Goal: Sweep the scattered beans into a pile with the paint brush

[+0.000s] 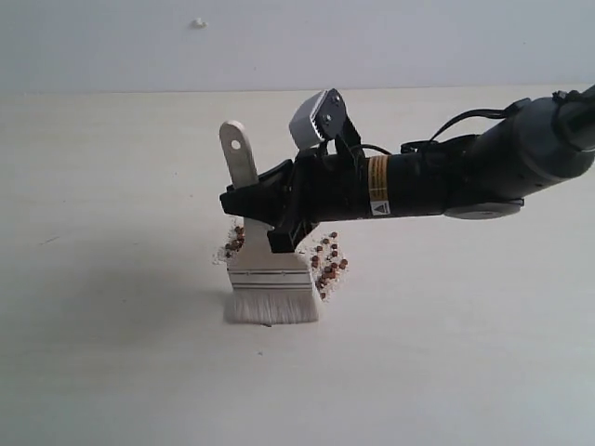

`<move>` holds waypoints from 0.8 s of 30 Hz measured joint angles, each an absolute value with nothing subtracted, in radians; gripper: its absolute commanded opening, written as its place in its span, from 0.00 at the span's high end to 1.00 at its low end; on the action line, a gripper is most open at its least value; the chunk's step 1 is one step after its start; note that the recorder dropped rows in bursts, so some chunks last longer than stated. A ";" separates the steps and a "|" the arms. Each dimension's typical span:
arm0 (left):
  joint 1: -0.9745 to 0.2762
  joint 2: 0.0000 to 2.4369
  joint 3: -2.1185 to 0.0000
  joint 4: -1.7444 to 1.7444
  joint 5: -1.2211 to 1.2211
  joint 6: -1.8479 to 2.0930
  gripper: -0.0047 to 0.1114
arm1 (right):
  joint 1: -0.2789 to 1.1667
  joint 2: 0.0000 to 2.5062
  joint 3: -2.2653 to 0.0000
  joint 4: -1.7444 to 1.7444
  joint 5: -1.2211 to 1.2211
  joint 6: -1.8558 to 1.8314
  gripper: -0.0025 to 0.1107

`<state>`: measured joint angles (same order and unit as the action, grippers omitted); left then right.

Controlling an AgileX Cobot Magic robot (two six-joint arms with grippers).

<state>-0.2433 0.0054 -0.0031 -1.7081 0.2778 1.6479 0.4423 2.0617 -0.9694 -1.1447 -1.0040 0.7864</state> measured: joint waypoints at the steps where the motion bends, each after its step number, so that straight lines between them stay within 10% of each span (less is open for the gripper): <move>1: -0.243 0.005 -0.003 -1.708 0.278 1.648 0.96 | 0.442 2.062 -0.983 -1.145 -0.995 0.786 0.98; 14: -0.243 0.005 -0.003 -1.708 0.278 1.648 0.96 | 0.440 1.944 -1.028 -1.219 -0.974 0.998 0.98; 24: -0.243 0.005 -0.003 -1.708 0.278 1.648 0.96 | 0.691 1.513 -0.936 -1.139 0.244 1.164 0.98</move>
<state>-0.2433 0.0054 -0.0031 -1.7081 0.2778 1.6479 0.6906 1.5132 -0.9358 -1.1393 0.2440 1.1644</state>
